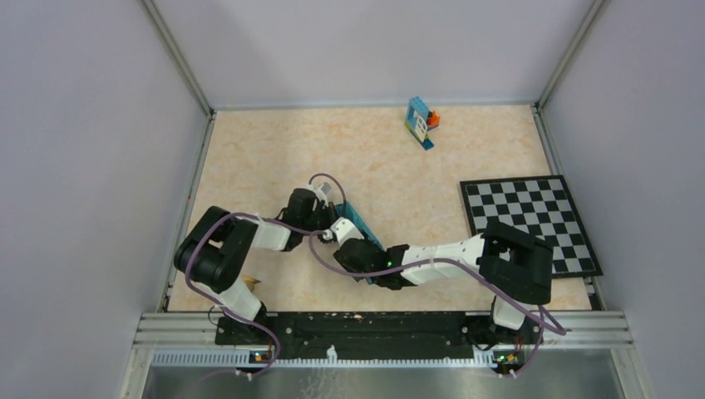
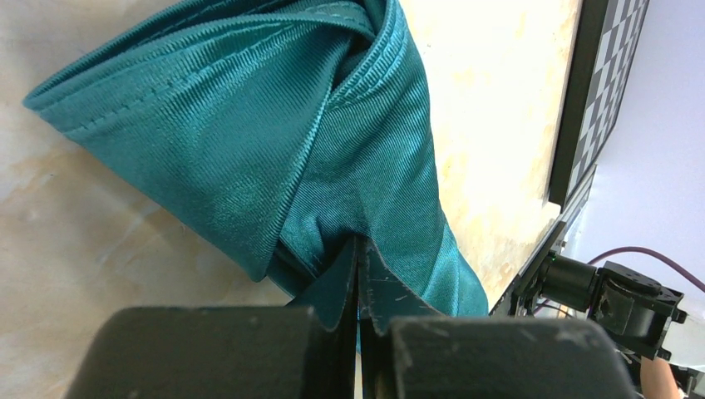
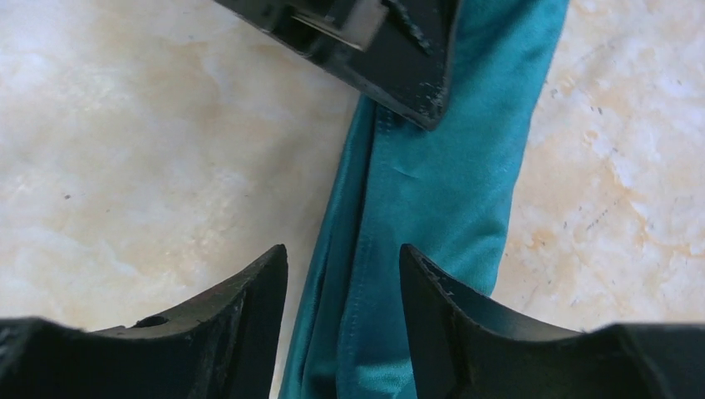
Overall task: Fold the napkin into a case and place the utensils inside
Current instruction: Pick up the smaller rectangle-folded napkin from the center of the board, then turn over the smaller rectangle-folded napkin at the center of the board.
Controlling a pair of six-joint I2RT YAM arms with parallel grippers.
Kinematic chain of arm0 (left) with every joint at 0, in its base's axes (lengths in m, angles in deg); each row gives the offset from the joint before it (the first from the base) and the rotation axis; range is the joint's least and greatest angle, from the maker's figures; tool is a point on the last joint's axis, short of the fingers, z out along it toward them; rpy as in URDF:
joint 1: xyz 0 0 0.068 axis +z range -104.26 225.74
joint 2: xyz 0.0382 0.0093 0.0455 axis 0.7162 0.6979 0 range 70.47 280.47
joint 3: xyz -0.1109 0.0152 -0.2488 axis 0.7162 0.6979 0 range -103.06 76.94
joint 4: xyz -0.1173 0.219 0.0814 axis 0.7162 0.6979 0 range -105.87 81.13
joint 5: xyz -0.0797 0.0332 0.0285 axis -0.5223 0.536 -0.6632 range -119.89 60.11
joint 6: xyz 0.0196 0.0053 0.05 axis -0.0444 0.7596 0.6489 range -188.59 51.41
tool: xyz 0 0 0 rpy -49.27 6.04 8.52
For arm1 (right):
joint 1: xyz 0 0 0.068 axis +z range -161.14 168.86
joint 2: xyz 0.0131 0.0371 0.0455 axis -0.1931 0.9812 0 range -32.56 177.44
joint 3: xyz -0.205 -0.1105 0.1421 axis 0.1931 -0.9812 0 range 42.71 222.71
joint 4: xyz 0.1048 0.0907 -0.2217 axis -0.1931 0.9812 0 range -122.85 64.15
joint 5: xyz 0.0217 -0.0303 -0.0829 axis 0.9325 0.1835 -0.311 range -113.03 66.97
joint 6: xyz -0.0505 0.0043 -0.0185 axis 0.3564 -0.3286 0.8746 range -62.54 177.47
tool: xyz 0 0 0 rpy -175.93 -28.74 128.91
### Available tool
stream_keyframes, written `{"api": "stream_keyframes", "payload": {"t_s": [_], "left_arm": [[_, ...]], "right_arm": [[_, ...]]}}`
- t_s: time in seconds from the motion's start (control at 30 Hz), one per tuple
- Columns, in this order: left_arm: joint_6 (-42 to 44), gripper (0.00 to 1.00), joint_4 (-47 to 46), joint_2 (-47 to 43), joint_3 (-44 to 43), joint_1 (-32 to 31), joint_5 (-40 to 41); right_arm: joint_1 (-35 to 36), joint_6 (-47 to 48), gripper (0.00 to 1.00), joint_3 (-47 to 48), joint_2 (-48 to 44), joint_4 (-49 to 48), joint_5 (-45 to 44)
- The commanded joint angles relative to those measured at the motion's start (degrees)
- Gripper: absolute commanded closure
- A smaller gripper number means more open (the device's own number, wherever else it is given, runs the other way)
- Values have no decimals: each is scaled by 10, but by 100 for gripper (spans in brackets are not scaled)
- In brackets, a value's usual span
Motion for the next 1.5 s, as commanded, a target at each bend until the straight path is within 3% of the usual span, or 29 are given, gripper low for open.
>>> {"api": "stream_keyframes", "payload": {"t_s": [0.0, 0.23, 0.33, 0.43, 0.63, 0.8, 0.9, 1.03, 1.1, 1.3, 1.47], "left_arm": [[32, 100, 55, 20, 28, 10, 49], [31, 100, 64, 2, 29, 10, 53], [28, 95, 71, -12, 24, 11, 50], [28, 82, 90, -40, 15, 15, 44], [58, 48, 205, -177, -21, 50, 64], [106, 32, 347, -326, -72, 86, 114], [133, 28, 428, -391, -106, 104, 171], [144, 24, 489, -471, -126, 119, 215], [146, 23, 502, -492, -127, 119, 217], [160, 23, 502, -474, -118, 119, 142], [146, 23, 429, -423, -80, 118, 31]], "right_arm": [[6, -28, 50, -27, 15, -57, -68], [22, -46, 60, -56, 37, -86, -116], [22, -56, 81, -41, 53, -69, -133], [22, -55, 100, -36, 44, -71, -129], [20, -46, 100, -57, -25, -133, -12], [-3, -100, 100, -75, -75, -193, 131], [-26, -148, 100, -75, -82, -239, 233], [-78, -275, 100, -117, -68, -396, 385], [-101, -338, 100, -140, -55, -464, 420], [-208, -508, 100, -284, 7, -805, 481], [-275, -497, 98, -362, 36, -872, 482]]}}
